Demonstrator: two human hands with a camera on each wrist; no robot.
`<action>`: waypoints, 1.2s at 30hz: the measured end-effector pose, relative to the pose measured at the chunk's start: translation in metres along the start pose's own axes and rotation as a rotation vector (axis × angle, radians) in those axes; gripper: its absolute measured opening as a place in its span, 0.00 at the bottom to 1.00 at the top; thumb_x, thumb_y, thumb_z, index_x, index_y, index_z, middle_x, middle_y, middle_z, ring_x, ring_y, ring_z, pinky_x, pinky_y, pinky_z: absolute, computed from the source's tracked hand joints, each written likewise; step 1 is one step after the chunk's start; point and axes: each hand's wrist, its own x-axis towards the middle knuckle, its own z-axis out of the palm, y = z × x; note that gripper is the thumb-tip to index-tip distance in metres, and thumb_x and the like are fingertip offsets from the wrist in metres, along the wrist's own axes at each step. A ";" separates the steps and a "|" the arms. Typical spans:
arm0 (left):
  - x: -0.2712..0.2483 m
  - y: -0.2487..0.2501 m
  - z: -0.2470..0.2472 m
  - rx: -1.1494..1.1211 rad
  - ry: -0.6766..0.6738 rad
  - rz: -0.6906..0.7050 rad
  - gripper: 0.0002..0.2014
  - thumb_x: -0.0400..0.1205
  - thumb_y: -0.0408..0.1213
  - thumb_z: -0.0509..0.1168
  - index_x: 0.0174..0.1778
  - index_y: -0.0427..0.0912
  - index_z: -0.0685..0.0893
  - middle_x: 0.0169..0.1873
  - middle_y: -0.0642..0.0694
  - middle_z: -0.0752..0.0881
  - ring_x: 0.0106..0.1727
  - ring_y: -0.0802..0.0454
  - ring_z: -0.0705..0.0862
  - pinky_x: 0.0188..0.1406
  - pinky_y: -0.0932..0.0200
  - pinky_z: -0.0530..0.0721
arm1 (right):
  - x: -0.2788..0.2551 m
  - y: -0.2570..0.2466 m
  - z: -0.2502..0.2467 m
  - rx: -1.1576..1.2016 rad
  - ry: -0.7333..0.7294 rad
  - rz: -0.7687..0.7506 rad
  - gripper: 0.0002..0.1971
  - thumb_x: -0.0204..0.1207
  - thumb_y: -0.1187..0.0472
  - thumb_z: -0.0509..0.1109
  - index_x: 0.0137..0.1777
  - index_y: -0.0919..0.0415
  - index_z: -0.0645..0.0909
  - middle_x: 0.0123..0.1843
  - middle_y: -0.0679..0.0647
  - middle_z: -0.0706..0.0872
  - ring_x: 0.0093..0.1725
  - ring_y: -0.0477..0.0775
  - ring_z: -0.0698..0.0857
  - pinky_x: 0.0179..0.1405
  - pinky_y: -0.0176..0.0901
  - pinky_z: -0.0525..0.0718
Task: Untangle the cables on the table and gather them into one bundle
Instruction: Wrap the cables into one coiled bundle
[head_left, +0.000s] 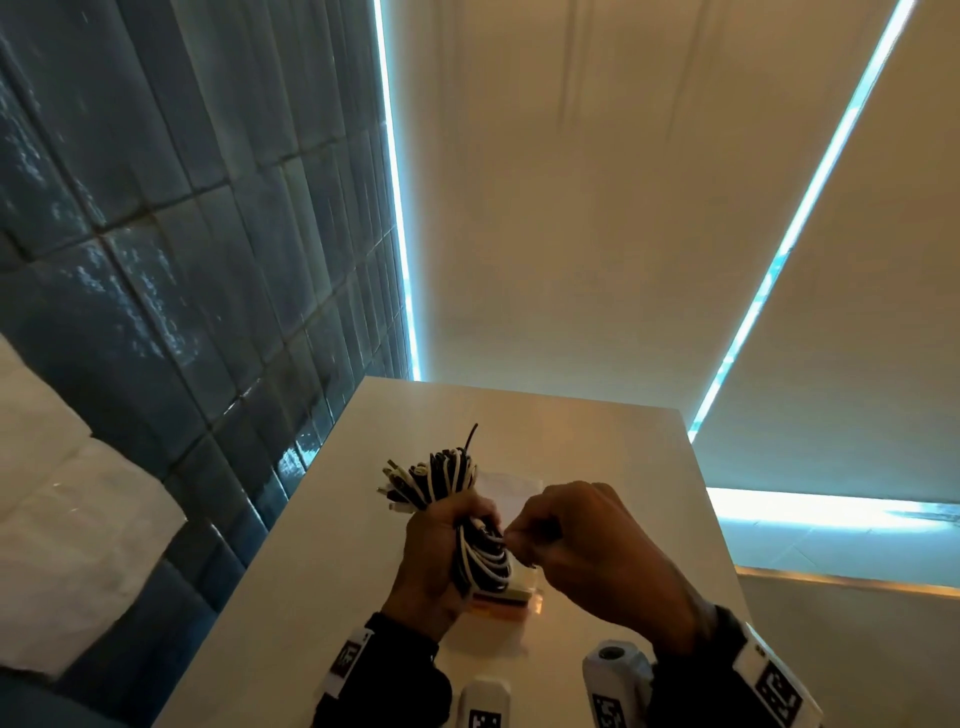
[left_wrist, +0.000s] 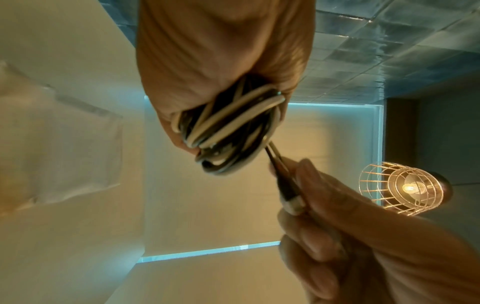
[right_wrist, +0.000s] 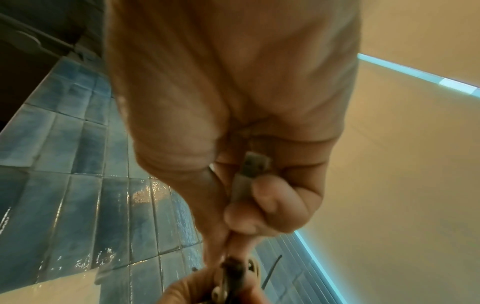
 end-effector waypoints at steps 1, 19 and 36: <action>0.001 0.001 -0.002 0.003 0.014 0.010 0.16 0.59 0.30 0.71 0.24 0.40 0.66 0.14 0.51 0.69 0.11 0.55 0.67 0.12 0.63 0.69 | -0.001 -0.001 -0.003 0.012 0.018 0.013 0.05 0.77 0.60 0.73 0.44 0.57 0.91 0.40 0.48 0.91 0.35 0.38 0.84 0.37 0.25 0.78; -0.027 0.028 0.002 0.281 -0.271 -0.058 0.07 0.62 0.25 0.69 0.31 0.35 0.78 0.26 0.42 0.77 0.28 0.49 0.79 0.33 0.59 0.80 | -0.013 0.038 0.008 0.851 -0.069 0.287 0.04 0.74 0.75 0.72 0.48 0.75 0.86 0.39 0.71 0.89 0.36 0.61 0.89 0.38 0.44 0.88; -0.046 0.009 0.009 0.336 -0.288 0.050 0.13 0.65 0.24 0.72 0.46 0.31 0.85 0.31 0.40 0.81 0.33 0.44 0.83 0.38 0.49 0.85 | 0.000 0.058 0.021 0.824 0.278 0.175 0.29 0.56 0.50 0.86 0.54 0.59 0.80 0.49 0.59 0.87 0.51 0.59 0.85 0.45 0.42 0.87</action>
